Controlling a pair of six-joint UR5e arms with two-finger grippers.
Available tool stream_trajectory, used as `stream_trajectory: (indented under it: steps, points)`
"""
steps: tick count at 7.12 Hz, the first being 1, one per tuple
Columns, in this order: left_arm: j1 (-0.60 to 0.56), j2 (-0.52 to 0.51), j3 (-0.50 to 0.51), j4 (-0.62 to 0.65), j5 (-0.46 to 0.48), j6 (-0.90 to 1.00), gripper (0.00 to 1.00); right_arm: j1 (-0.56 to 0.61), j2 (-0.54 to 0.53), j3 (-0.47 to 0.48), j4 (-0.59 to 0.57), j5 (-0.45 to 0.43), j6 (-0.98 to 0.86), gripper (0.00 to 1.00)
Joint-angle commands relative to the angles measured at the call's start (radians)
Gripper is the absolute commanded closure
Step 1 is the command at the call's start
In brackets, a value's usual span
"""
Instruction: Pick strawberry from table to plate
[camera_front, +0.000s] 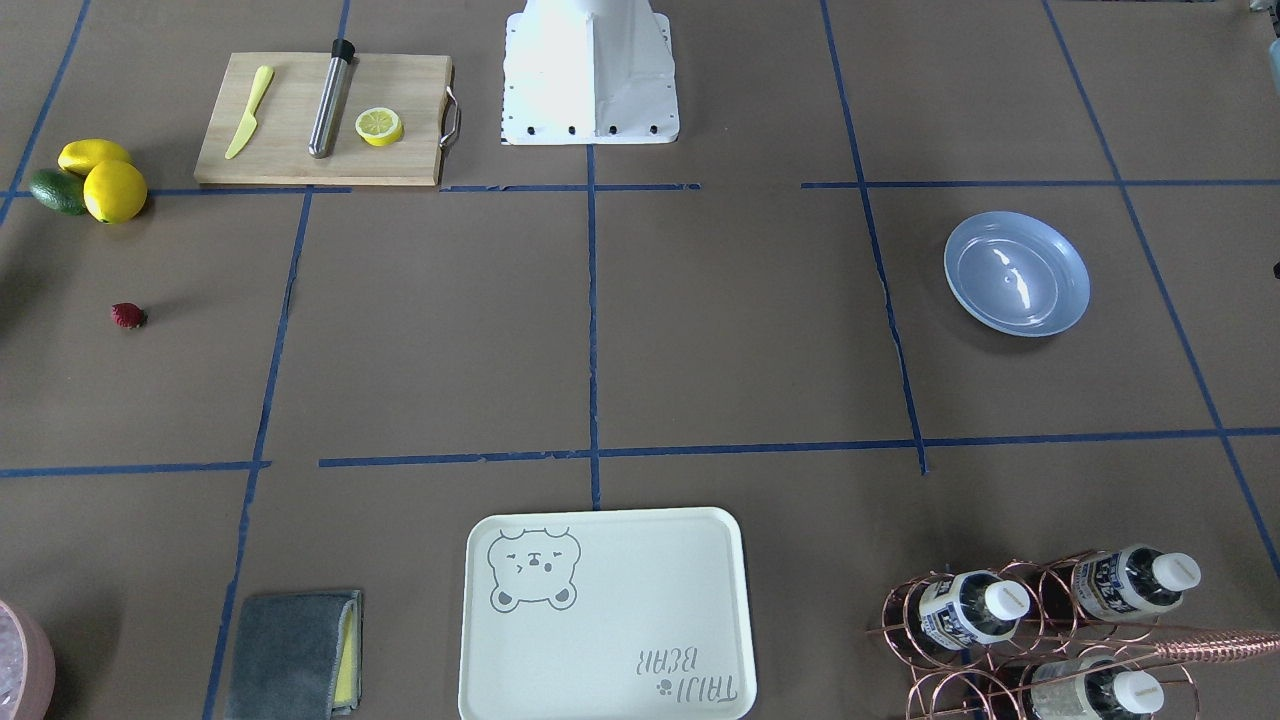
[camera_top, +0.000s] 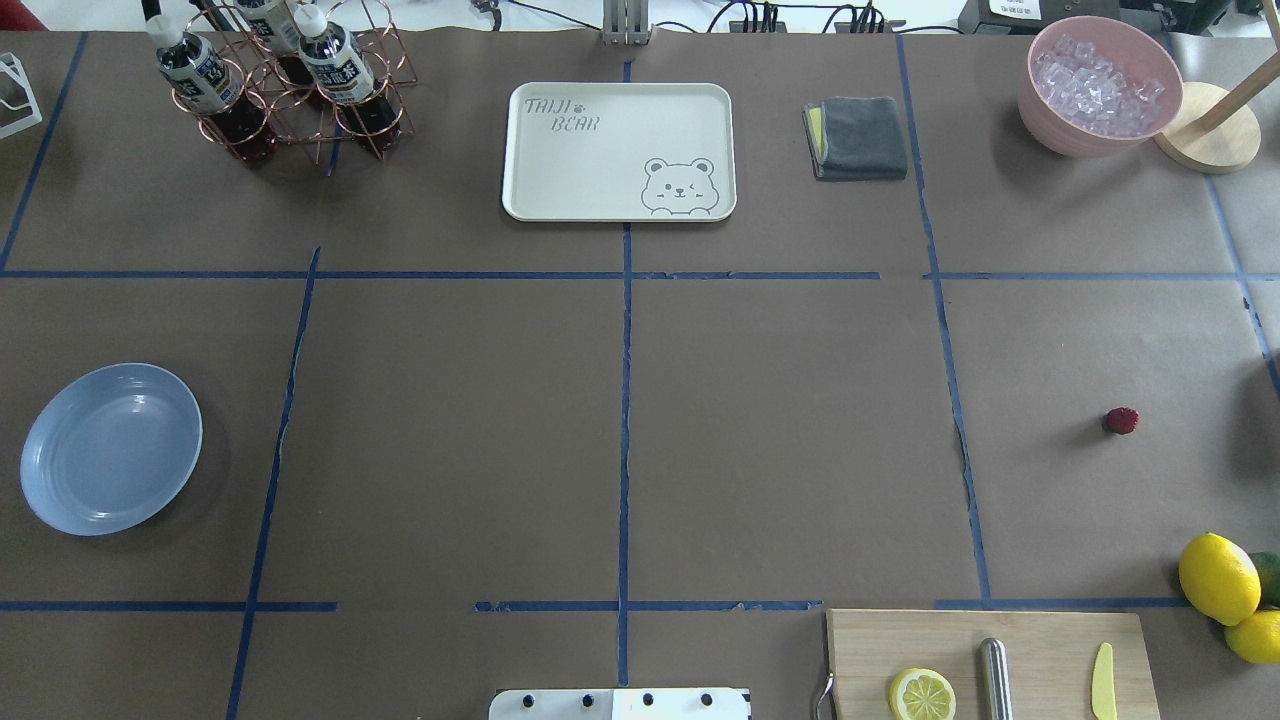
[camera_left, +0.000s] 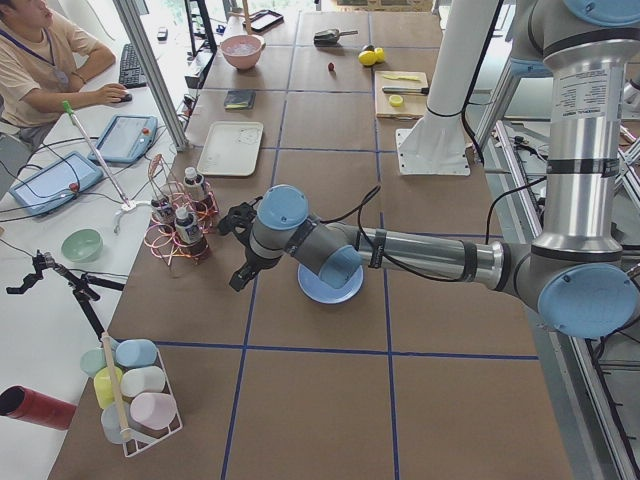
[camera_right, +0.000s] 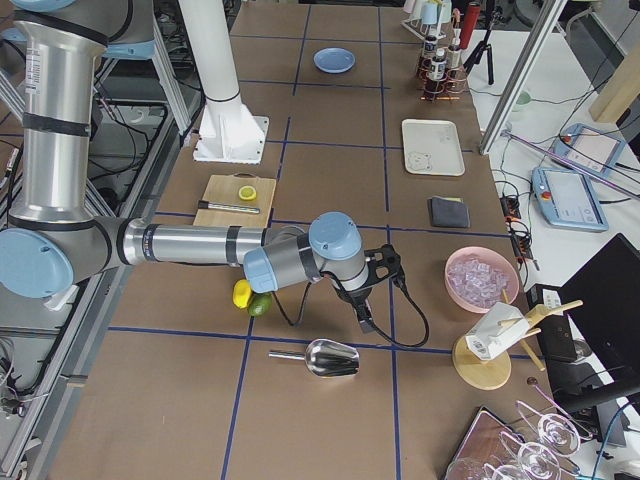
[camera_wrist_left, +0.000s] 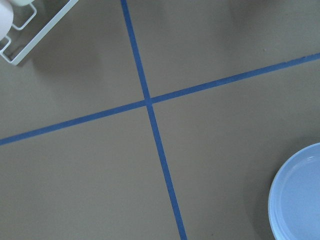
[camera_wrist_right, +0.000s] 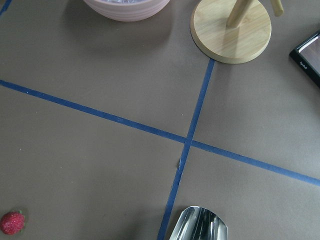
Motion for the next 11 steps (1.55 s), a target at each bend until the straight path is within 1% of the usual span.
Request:
stream_trajectory:
  steps: [1, 2, 3, 4, 5, 6, 7, 8, 11]
  points:
    - [0.048, 0.008, 0.035, -0.167, -0.047, -0.219, 0.00, 0.000, -0.002, -0.003, 0.002, 0.012, 0.001, 0.00]
    - [0.130, 0.076, 0.047, -0.315, -0.042, -0.260, 0.00, 0.000, -0.003, -0.001, 0.000, 0.015, 0.004, 0.00]
    - [0.172, 0.104, 0.087, -0.369, -0.006, -0.377, 0.00, 0.000, -0.003, -0.001, 0.000, 0.013, 0.010, 0.00]
    - [0.245, 0.153, 0.090, -0.454, 0.086, -0.527, 0.15, 0.000, -0.005, -0.003, 0.000, 0.015, 0.010, 0.00]
    - [0.328, 0.167, 0.120, -0.539, 0.184, -0.759, 0.32, 0.000, -0.006, -0.003, 0.000, 0.016, 0.012, 0.00]
    - [0.439, 0.169, 0.186, -0.636, 0.285, -0.874, 0.33, 0.000, -0.013, -0.003, 0.000, 0.016, 0.012, 0.00]
    - [0.474, 0.169, 0.237, -0.710, 0.330, -0.886, 0.33, 0.000, -0.017, -0.003, 0.000, 0.015, 0.012, 0.00]
    - [0.480, 0.169, 0.245, -0.721, 0.332, -0.878, 0.33, 0.000, -0.017, -0.004, 0.000, 0.016, 0.012, 0.00]
    - [0.563, 0.169, 0.256, -0.724, 0.337, -0.880, 0.33, 0.000, -0.025, -0.004, 0.000, 0.015, 0.012, 0.00]
